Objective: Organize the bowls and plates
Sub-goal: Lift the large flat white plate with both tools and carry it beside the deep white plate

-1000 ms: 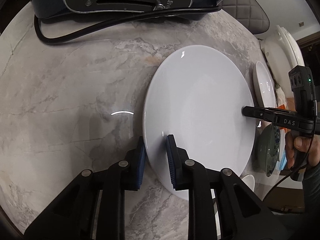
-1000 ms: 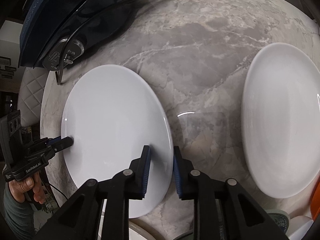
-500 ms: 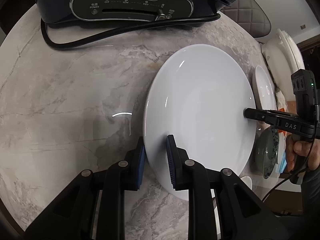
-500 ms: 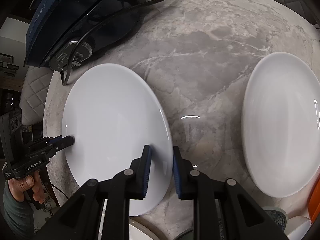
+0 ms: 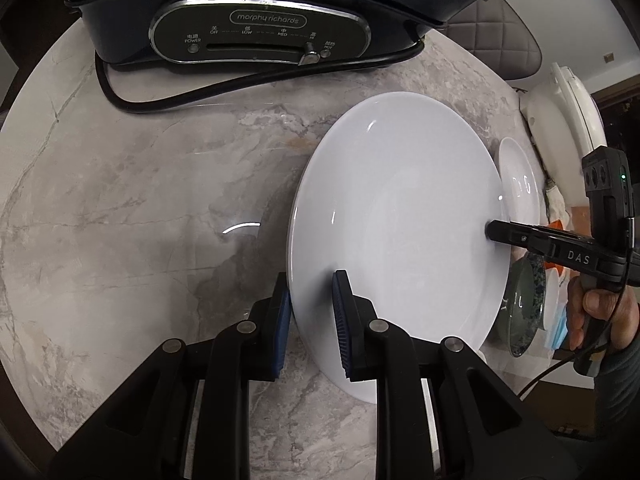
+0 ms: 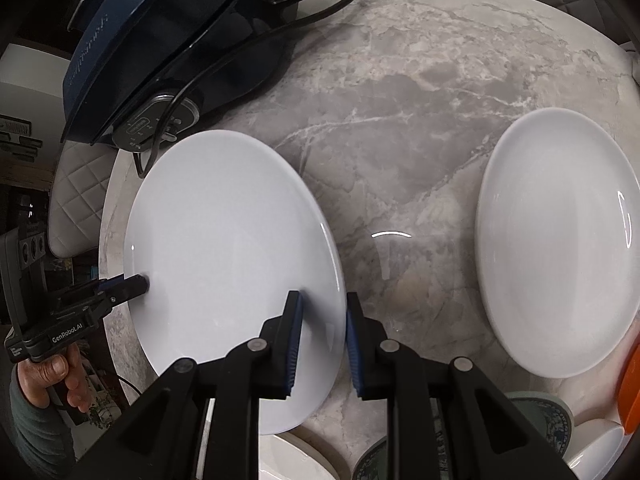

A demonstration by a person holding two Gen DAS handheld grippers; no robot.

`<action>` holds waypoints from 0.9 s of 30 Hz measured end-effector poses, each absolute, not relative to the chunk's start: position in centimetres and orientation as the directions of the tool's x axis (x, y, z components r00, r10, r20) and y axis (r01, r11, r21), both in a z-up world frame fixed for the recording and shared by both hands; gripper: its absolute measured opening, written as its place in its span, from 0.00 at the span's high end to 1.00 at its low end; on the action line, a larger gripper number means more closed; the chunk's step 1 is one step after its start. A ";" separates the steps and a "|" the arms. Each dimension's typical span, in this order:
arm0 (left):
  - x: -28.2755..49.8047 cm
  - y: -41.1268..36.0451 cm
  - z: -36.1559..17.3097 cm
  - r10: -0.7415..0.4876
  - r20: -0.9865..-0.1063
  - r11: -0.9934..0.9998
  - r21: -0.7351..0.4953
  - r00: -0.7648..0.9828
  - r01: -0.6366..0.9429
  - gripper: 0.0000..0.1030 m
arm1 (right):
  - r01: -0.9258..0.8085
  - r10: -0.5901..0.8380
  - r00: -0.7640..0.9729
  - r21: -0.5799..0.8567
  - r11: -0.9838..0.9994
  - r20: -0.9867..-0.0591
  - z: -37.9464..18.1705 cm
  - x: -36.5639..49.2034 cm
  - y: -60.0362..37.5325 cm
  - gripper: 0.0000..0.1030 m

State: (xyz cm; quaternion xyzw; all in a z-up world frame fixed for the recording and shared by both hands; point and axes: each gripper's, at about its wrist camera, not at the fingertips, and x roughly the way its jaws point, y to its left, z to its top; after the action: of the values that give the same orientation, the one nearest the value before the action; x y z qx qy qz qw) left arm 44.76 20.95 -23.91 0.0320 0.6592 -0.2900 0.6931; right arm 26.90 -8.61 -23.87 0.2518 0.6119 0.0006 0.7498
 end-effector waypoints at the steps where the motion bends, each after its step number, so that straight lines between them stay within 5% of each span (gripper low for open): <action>1: 44.4 21.0 -23.4 -0.360 -0.932 0.829 -0.337 -0.035 0.447 0.83 | 0.306 0.309 0.255 0.380 0.873 -0.916 -23.5 26.6 -8.7 0.78; 15: 30.7 19.9 -16.3 -0.397 -0.916 0.770 -0.367 -0.059 0.522 0.82 | 0.336 0.291 0.339 0.405 0.850 -0.894 -17.1 13.1 -8.5 0.79; 27: 13.5 17.2 -16.9 -0.389 -0.919 0.791 -0.368 -0.064 0.489 0.83 | 0.387 0.334 0.321 0.445 0.808 -0.886 -19.5 -2.4 -9.3 0.79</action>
State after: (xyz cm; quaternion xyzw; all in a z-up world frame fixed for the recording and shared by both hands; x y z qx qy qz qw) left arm 13.52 17.23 -16.86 0.0383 0.6549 -0.3213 0.6829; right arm -2.36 -9.26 -19.47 0.3095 0.5825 -0.0174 0.7514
